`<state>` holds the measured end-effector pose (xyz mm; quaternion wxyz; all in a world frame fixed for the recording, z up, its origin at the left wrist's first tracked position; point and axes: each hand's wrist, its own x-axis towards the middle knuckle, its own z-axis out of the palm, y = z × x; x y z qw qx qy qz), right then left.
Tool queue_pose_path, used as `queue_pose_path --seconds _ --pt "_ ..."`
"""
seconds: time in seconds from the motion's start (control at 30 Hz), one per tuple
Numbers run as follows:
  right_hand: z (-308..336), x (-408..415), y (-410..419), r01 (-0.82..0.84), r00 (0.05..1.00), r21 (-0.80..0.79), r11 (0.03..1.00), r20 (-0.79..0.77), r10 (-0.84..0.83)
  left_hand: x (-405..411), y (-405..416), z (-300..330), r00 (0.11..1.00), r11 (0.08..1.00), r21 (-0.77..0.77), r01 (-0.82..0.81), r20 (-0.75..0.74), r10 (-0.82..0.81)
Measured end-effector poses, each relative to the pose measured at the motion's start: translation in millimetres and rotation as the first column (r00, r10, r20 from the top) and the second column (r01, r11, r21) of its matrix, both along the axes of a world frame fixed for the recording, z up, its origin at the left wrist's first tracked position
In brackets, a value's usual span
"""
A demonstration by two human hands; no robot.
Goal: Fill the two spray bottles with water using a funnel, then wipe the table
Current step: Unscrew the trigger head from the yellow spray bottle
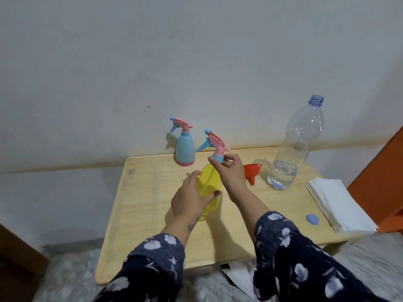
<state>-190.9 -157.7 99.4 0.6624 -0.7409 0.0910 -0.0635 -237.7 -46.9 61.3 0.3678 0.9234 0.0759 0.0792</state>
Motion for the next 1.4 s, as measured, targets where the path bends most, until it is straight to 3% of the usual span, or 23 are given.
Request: queue_pose_path --seconds 0.3,0.47,0.6,0.87,1.0,1.13,1.27,1.4 --pt "16.1 15.4 -35.4 -0.058 0.998 0.16 0.985 0.029 0.054 -16.9 -1.9 -14.7 0.999 1.0 0.021 0.002 -0.046 -0.001" --pt "52.7 31.5 -51.4 -0.092 0.994 0.319 0.943 0.09 0.067 -23.7 16.2 -23.0 0.995 0.994 0.069 -0.088 -0.051 0.091" --pt "64.9 38.5 -62.9 -0.107 0.993 0.318 0.942 0.089 0.083 -28.6 40.8 -25.9 0.973 0.972 0.084 -0.217 -0.062 0.223" --pt "13.5 43.7 -68.0 -0.143 0.975 0.171 0.975 -0.146 0.169 -3.0 25.8 -2.2 0.959 0.959 0.013 -0.283 0.017 0.282" --pt "-25.5 45.8 -75.0 -0.154 0.949 -0.02 0.988 -0.281 0.143 10.3 17.2 4.4 0.956 0.956 -0.009 -0.293 0.017 0.293" --pt "-58.2 45.5 -90.4 -0.233 0.925 -0.358 0.904 -0.367 0.093 17.1 12.3 0.9 0.957 0.957 -0.016 -0.291 -0.004 0.291" --pt "-79.4 43.4 -97.5 -0.288 0.905 -0.481 0.828 -0.42 0.071 23.3 10.0 -3.1 0.96 0.959 -0.031 -0.281 -0.008 0.28" --pt "-91.1 43.1 -97.5 -0.261 0.909 -0.501 0.825 -0.415 0.036 28.7 10.0 -6.2 0.96 0.958 -0.063 -0.279 -0.006 0.279"
